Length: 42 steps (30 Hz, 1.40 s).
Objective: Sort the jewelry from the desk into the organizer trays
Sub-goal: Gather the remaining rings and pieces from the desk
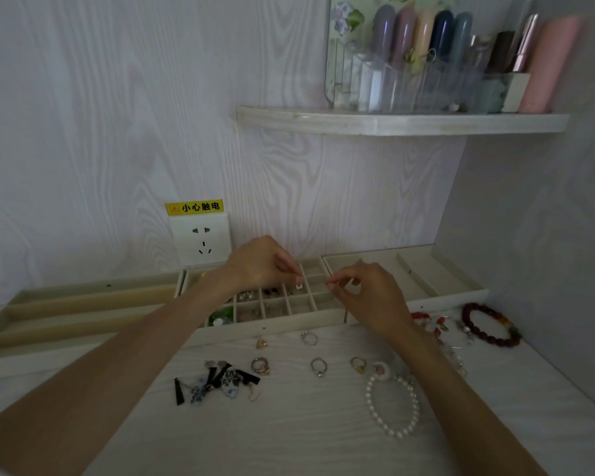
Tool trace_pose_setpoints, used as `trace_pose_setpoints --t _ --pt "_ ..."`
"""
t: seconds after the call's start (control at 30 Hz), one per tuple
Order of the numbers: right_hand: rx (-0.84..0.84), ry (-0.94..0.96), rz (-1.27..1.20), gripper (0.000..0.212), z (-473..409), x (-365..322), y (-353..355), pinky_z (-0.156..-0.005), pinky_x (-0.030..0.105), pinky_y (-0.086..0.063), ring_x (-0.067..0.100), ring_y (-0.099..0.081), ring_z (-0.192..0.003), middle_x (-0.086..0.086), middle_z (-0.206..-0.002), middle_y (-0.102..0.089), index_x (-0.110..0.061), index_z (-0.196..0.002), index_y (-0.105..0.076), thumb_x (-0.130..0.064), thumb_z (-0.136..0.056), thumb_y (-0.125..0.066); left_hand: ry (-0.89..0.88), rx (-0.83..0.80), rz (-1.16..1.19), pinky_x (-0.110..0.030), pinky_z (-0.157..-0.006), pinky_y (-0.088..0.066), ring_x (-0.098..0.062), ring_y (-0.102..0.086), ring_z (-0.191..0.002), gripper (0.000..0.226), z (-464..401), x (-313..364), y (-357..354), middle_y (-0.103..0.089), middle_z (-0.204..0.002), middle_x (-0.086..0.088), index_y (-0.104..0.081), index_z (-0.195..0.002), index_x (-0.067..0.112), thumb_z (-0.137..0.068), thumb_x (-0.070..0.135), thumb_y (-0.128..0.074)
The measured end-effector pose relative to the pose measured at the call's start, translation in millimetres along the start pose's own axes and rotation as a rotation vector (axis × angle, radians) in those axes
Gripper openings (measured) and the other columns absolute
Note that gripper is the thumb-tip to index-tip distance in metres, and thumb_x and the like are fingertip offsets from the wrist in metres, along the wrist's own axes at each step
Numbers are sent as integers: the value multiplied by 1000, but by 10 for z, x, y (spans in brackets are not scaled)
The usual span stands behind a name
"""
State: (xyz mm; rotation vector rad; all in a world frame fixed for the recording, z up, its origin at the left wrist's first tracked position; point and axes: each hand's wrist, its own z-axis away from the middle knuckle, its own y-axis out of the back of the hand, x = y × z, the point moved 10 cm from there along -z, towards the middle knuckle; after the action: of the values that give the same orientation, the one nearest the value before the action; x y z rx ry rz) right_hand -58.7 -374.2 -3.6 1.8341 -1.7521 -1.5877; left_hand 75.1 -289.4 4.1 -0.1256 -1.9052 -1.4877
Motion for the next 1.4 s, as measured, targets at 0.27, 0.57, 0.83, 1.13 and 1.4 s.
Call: trace_pose_setpoints --t 0.27,0.57,0.83,1.13,1.4 --pt "57 75 138 8 16 -51 -1 -78 33 -43 17 -55 -84 -6 -81 -67 -27 -86 -74 -25 -82 -67 -47 -125 -212 -26 -84 -52 4 -65 -87 16 -54 32 -129 -73 -92 16 -75 -93 33 -77 36 -75" --pt "57 104 215 11 23 -76 1 -77 27 -32 15 -53 -87 -7 -86 -66 -28 -90 -73 -27 -85 -63 -101 -157 -474 -19 -64 -39 2 -56 -80 17 -128 109 -183 -70 -98 19 -72 -99 39 -83 41 -67" --pt "54 105 238 12 27 -73 3 -78 26 -31 16 -53 -89 -6 -87 -66 -28 -91 -73 -27 -86 -63 -112 -104 -546 -21 -69 -33 -4 -58 -92 19 -157 88 -201 -67 -103 15 -71 -102 41 -83 44 -65" --pt "56 110 255 11 34 -85 12 -79 26 -28 16 -52 -90 -6 -87 -65 -28 -91 -72 -27 -86 -63 -111 -118 -557 -22 -71 -35 -9 -58 -100 23 -141 91 -202 -66 -106 13 -69 -107 40 -85 45 -63" --pt "52 110 262 13 39 -90 20 -80 24 -27 14 -52 -91 -7 -88 -65 -29 -94 -72 -29 -87 -61 -97 -142 -470 -23 -72 -37 -3 -51 -88 16 -132 115 -113 -51 -79 20 -71 -101 39 -86 36 -64"
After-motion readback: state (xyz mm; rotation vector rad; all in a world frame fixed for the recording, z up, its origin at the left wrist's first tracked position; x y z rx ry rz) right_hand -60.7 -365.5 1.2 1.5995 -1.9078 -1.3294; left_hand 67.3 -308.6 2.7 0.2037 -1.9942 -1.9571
